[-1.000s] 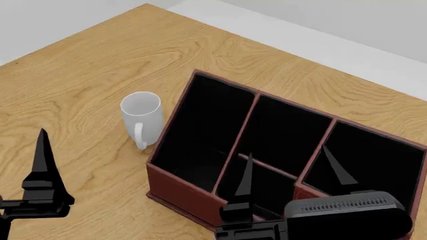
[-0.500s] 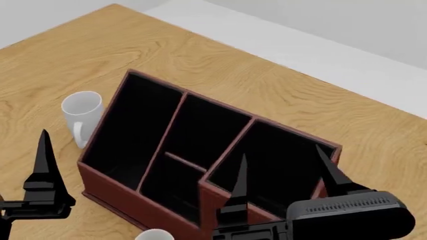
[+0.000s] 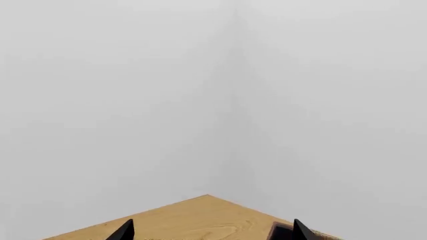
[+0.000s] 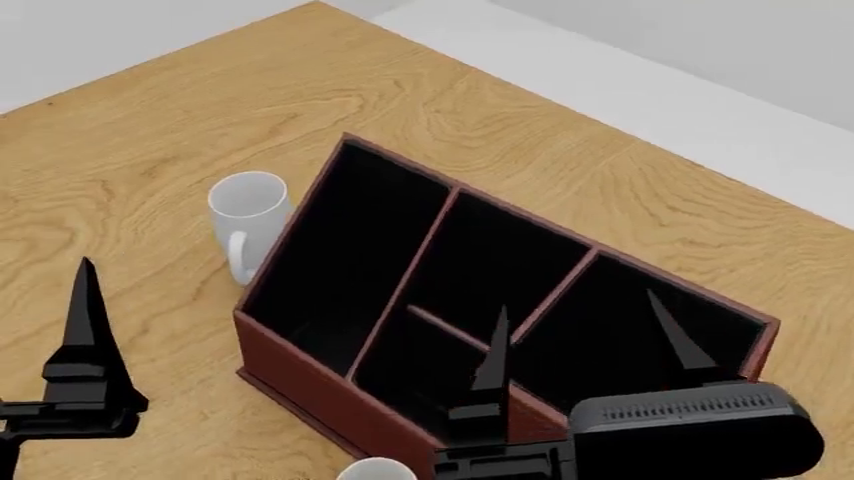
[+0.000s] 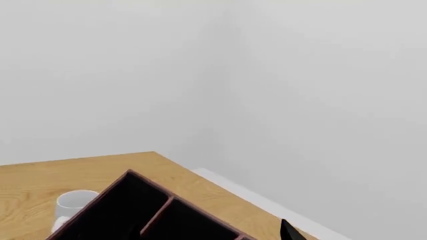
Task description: Pick up the book and place it in the right compartment of the caddy.
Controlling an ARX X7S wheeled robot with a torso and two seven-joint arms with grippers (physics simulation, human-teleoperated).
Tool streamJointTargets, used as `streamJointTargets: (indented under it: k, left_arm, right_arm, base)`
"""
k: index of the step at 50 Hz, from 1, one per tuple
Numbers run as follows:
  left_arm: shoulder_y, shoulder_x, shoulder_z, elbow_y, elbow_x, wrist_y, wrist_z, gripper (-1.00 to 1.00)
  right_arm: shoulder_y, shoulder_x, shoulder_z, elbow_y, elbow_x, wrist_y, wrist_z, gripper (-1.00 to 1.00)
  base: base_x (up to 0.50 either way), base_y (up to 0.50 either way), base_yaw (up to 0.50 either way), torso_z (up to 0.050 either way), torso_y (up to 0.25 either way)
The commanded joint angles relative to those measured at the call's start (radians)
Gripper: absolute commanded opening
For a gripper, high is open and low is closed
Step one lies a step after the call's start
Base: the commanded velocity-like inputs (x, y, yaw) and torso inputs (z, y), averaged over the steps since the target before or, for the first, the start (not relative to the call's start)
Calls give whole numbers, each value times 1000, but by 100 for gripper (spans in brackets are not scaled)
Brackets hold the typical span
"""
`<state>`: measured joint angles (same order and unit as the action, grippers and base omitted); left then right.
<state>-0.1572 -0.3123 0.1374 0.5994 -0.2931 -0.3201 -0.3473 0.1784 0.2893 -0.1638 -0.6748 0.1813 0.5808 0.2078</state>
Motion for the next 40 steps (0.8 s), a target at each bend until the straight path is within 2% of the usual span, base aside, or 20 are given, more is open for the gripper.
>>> streamJointTargets:
  k: [1, 6, 19, 28, 31, 40]
  left_arm:
    - [1, -6, 1, 5, -5, -1, -4, 100]
    - [1, -8, 0, 5, -7, 1, -4, 100]
    - [0, -13, 6, 2, -7, 4, -8, 100]
    - [-24, -37, -76, 15, -66, -31, -25, 100]
    - [-31, -48, -93, 9, -68, -44, -32, 100]
    - [-50, -57, -160, -30, -75, -44, -65, 100]
  right_arm:
    - [2, 3, -6, 4, 0, -1, 7, 100]
    - [0, 2, -5, 5, 6, -9, 7, 100]
    - [5, -6, 15, -6, 53, 10, 3, 100]
    - [154, -21, -98, -154, 85, 384, 58, 100]
    - [253, -69, -83, -193, 125, 583, 86, 100]
    - [479, -194, -104, -242, 214, 961, 97, 100]
  base:
    - [0, 0, 500, 0, 0]
    - [0, 0, 500, 0, 0]
    - [0, 0, 0, 0, 0]
    - [0, 0, 0, 0, 0]
    - [0, 0, 0, 0, 0]
    - [0, 0, 0, 0, 0]
